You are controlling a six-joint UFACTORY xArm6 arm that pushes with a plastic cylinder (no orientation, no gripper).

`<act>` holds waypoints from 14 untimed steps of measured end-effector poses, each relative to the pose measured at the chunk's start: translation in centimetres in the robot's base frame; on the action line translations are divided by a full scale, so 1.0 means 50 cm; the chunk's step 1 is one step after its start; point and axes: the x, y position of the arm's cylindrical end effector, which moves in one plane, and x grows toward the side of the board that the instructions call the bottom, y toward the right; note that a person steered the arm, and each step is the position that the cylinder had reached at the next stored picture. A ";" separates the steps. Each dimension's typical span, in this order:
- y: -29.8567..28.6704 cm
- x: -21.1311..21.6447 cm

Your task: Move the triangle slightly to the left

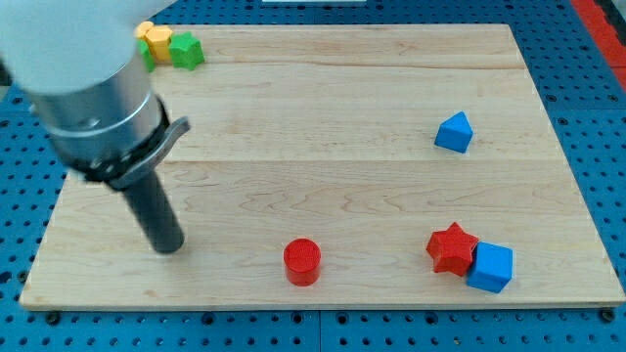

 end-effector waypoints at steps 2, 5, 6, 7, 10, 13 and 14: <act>0.349 0.031; 0.272 0.013; 0.257 -0.111; 0.424 -0.177; 0.614 -0.307; 0.312 -0.402; 0.283 -0.402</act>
